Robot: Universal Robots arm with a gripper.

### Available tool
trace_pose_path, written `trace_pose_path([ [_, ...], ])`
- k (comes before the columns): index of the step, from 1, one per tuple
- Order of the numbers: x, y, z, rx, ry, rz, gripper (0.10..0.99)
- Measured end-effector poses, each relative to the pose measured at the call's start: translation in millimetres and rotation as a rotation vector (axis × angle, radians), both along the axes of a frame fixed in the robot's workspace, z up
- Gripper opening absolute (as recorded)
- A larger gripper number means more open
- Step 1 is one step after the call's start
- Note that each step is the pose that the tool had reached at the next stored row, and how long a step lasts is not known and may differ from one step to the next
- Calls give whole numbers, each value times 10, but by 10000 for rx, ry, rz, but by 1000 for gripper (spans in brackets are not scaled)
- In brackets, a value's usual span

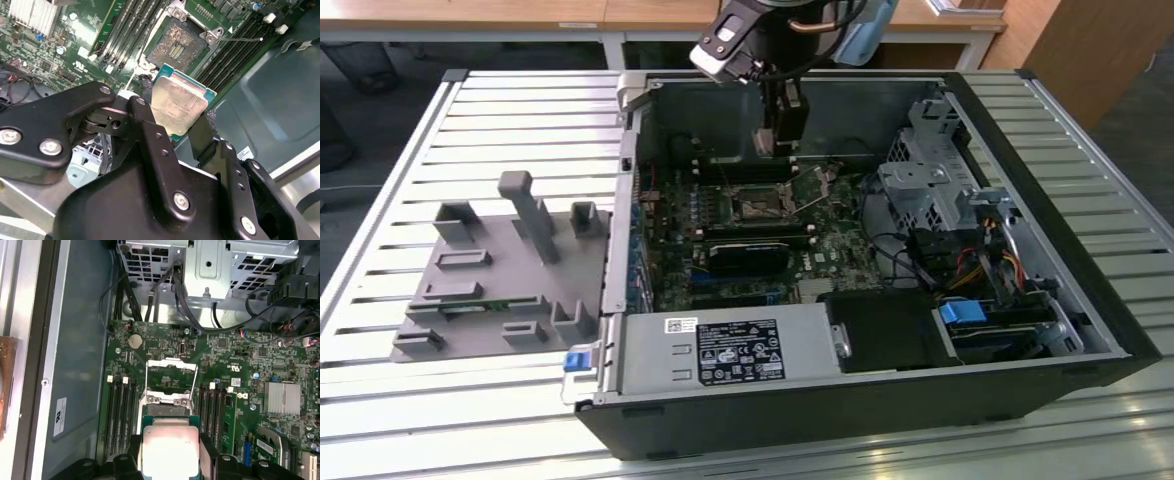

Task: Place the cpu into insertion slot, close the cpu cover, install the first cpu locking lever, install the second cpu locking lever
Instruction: 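Place the cpu into insertion slot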

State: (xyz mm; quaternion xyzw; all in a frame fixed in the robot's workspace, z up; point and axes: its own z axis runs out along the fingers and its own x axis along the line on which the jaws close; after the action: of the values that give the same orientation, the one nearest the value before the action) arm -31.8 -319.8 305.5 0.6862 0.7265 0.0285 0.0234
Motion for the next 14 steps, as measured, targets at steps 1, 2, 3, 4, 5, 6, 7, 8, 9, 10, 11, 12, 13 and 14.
trace_pose_path([
  [1,0,1,-17,-9,1,-6,537],
  [2,-1,1,-32,-22,1,-24,537],
  [3,-1,1,-45,-33,-19,-27,537],
  [4,-2,1,-58,-34,-44,-27,537],
  [5,-5,1,-70,-32,-64,-27,537],
  [6,-8,1,-79,-31,-76,-26,537],
  [7,-10,1,-89,-29,-79,-26,537],
  [8,-10,1,-101,-30,-79,-25,537],
  [9,-10,1,-116,-31,-79,-24,537],
  [10,-10,1,-133,-33,-71,-25,537],
  [11,-11,1,-151,-32,-65,-26,537],
  [12,-11,2,-169,-37,-55,-29,537],
  [13,-11,3,-187,-42,-43,-46,537],
  [14,-11,3,-205,-44,-38,-100,537],
])
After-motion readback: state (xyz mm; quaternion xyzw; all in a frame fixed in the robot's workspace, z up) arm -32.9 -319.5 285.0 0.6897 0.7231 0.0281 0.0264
